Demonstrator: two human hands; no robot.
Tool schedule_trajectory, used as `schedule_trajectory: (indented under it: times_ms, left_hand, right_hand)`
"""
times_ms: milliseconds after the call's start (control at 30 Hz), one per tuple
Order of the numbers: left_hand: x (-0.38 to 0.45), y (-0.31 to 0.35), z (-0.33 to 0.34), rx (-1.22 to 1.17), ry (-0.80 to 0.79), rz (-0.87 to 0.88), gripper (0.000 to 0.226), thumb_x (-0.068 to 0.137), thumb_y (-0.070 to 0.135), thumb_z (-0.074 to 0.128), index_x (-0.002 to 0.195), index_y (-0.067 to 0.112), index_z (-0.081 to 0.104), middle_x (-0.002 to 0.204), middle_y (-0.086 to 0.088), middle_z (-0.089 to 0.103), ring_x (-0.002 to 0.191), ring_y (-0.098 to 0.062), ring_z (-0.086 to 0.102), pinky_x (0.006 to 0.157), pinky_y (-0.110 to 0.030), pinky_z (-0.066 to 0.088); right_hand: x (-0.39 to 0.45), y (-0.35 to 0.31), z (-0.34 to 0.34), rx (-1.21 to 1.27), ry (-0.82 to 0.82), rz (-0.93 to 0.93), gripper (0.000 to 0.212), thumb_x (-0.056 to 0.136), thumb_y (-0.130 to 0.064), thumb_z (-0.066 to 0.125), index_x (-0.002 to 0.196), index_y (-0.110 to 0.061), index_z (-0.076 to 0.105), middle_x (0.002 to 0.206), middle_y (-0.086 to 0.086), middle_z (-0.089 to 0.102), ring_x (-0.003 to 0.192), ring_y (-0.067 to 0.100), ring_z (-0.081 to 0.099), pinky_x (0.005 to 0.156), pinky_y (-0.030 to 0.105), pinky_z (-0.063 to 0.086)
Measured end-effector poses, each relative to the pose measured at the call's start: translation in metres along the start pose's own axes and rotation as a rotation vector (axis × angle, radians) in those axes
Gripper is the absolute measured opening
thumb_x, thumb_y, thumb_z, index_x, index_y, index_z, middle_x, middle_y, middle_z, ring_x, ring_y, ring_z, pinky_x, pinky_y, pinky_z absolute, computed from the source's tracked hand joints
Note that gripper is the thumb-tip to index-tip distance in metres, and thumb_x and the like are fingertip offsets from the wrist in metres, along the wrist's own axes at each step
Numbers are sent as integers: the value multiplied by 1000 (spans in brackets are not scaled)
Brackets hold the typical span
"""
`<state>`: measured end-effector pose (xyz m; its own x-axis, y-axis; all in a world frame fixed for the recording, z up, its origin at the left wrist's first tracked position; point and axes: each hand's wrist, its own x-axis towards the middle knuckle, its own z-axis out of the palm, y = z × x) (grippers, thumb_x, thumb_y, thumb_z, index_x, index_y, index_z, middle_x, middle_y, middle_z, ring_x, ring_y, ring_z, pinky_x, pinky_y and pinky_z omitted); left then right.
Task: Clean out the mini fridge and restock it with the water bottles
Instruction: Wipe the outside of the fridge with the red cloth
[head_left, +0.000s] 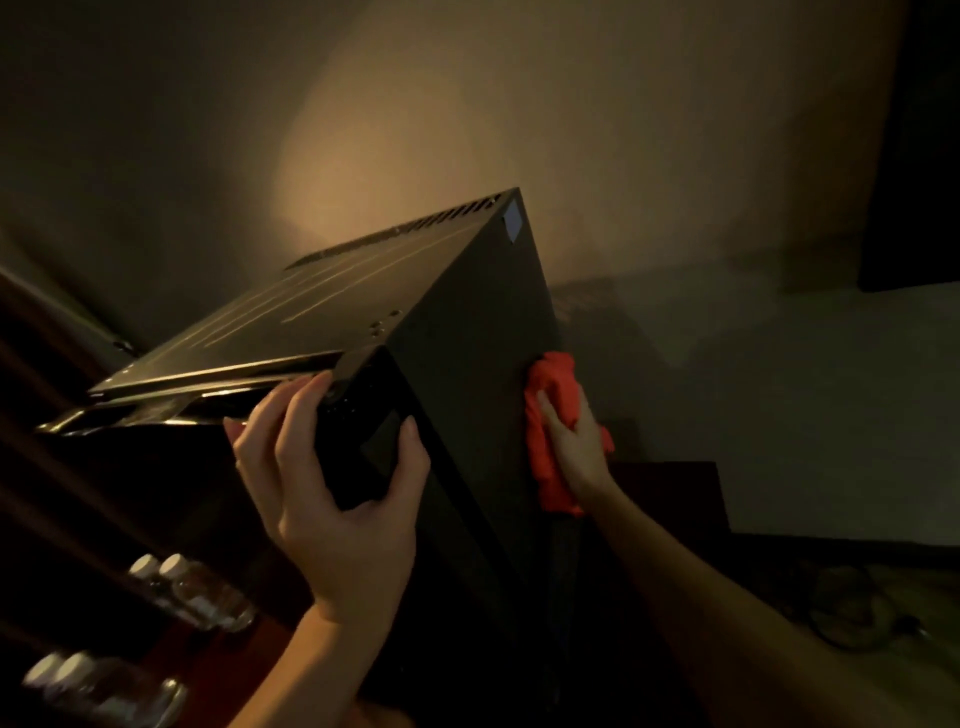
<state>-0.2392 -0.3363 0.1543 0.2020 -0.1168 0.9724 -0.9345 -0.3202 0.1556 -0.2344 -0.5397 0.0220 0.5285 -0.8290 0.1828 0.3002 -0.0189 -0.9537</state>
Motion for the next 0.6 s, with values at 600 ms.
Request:
schedule_trajectory:
  times_ms: [600]
  left_hand:
    - [23, -50, -55, -60, -148, -72, 33, 94, 21, 54, 121, 3, 64, 123, -11, 62, 116, -28, 57, 99, -50, 40]
  right_hand:
    - [-159, -158, 53, -307, -70, -820, 42, 89, -16, 55, 132, -17, 54, 142, 7, 48, 134, 28, 41, 110, 54, 28]
